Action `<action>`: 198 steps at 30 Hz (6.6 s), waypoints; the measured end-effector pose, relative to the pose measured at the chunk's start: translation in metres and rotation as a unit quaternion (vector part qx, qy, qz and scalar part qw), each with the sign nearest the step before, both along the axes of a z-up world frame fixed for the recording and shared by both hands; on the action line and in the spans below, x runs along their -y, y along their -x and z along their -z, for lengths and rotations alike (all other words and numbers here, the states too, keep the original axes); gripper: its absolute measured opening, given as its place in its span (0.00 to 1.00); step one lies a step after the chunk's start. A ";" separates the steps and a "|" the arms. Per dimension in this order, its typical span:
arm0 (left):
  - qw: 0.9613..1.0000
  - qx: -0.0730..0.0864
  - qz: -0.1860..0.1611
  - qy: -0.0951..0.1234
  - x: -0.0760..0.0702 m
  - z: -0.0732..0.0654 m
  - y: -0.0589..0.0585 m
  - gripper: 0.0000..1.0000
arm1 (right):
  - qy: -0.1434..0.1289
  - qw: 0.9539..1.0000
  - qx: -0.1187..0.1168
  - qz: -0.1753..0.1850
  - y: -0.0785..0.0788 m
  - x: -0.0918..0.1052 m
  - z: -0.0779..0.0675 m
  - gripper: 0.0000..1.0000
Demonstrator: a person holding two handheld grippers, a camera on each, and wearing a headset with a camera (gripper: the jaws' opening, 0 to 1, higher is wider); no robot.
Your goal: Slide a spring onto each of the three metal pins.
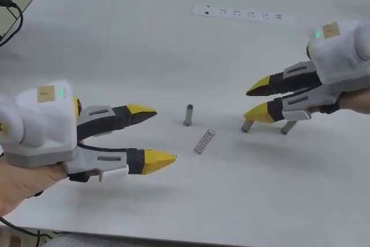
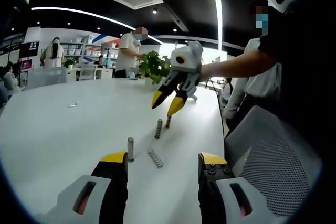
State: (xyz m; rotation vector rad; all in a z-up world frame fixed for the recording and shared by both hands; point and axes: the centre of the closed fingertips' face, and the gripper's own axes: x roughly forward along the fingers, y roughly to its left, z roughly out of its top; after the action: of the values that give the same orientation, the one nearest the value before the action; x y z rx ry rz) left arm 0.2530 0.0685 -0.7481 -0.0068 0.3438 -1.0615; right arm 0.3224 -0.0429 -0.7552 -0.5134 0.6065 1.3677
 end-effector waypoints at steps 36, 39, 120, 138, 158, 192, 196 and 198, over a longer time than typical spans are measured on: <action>1.000 0.012 -0.016 -0.007 -0.006 -0.020 -0.006 0.52 | -0.123 0.985 -0.021 0.119 0.055 0.055 -0.021 0.30; 1.000 0.011 -0.012 -0.011 -0.006 -0.019 -0.004 0.52 | -0.126 0.984 -0.024 0.121 0.057 0.053 -0.020 0.30; 0.999 -0.021 -0.041 -0.001 -0.033 -0.010 0.012 0.51 | -0.014 0.941 -0.185 0.283 0.044 -0.049 0.048 0.23; 1.000 -0.017 -0.018 0.015 -0.043 -0.023 0.013 0.51 | 0.028 0.905 -0.201 0.374 0.031 -0.054 0.073 0.24; 1.000 -0.009 -0.017 0.003 -0.052 -0.014 0.015 0.47 | 0.077 0.904 -0.168 0.385 0.025 -0.057 0.093 0.20; 0.999 -0.033 -0.021 0.003 -0.042 -0.003 0.020 0.40 | 0.077 0.936 -0.131 0.316 0.036 -0.038 0.075 0.08; 0.999 -0.028 -0.024 0.002 -0.040 -0.005 0.015 0.40 | 0.070 0.940 -0.127 0.310 0.038 -0.032 0.064 0.08; 0.999 -0.029 -0.023 0.002 -0.036 -0.007 0.013 0.40 | 0.066 0.942 -0.123 0.305 0.038 -0.030 0.058 0.08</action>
State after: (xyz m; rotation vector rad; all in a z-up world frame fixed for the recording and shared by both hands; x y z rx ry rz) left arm 0.2401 0.1049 -0.7408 -0.0485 0.3915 -1.0183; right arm 0.2843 -0.0127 -0.8135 -0.2257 0.9736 0.8039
